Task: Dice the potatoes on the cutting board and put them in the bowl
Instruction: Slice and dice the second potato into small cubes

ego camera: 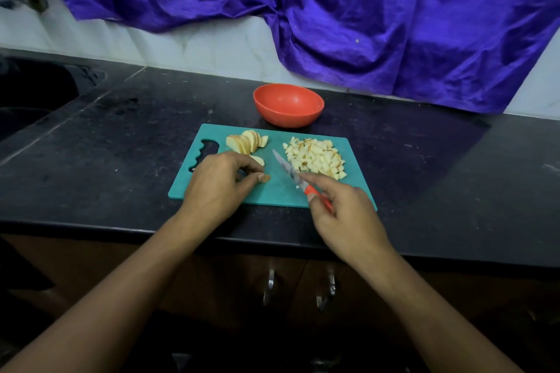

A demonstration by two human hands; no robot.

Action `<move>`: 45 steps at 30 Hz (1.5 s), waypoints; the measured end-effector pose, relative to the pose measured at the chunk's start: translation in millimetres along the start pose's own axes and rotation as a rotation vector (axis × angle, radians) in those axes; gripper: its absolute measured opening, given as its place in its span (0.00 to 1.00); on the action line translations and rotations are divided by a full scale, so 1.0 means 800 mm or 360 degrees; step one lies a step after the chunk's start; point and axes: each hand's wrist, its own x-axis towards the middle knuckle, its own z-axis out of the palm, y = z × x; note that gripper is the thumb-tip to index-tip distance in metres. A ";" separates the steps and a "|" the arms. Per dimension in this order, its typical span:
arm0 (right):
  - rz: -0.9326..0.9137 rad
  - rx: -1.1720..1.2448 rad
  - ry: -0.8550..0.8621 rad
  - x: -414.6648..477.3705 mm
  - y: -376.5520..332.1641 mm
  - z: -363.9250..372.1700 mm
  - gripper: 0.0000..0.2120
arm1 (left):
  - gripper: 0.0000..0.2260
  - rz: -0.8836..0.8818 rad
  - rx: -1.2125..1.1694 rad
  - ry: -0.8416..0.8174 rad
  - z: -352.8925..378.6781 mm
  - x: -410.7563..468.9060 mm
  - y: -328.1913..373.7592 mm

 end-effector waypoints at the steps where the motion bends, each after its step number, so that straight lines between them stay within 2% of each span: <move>1: -0.0026 -0.0100 -0.0016 -0.005 -0.009 0.001 0.19 | 0.06 0.0019 0.0008 -0.0004 0.000 0.000 -0.002; 8: -0.0183 -0.0388 -0.0062 -0.011 -0.042 0.010 0.21 | 0.03 0.0001 -0.0030 0.0008 0.000 0.002 -0.007; 18: -0.0302 -0.0732 -0.0181 -0.008 -0.040 0.011 0.24 | 0.03 -0.0035 -0.0029 0.0000 -0.004 0.002 -0.001; 20: -0.0204 -0.0631 -0.0203 -0.003 -0.032 0.006 0.22 | 0.03 -0.0078 -0.0074 -0.0003 -0.005 0.001 -0.001; 24: 0.0106 -0.0049 -0.0203 0.010 -0.014 -0.004 0.18 | 0.04 -0.0126 -0.0194 -0.0007 -0.005 -0.002 -0.002; 27: 0.0148 0.0062 -0.0111 0.010 -0.008 -0.009 0.18 | 0.10 -0.0133 -0.0276 0.0016 -0.004 -0.002 -0.004; 29: 0.0022 -0.0016 -0.0064 0.007 -0.007 -0.009 0.19 | 0.09 -0.0136 -0.0333 0.0068 -0.005 -0.002 -0.005; 34: -0.0343 -0.0496 -0.0211 -0.008 -0.023 0.001 0.20 | 0.07 -0.0174 -0.0454 0.0235 -0.008 -0.003 -0.009; 36: -0.0320 -0.0608 -0.0151 -0.001 -0.016 -0.003 0.21 | 0.07 -0.0166 -0.0415 0.0234 -0.007 -0.003 -0.008; 41: 0.0034 -0.0419 -0.0037 0.021 0.008 -0.017 0.19 | 0.09 -0.0124 -0.0106 0.0086 -0.007 0.009 -0.008; 45: 0.0053 -0.0205 -0.0011 0.021 0.018 -0.015 0.19 | 0.19 0.0026 0.0247 -0.0326 -0.017 0.040 -0.004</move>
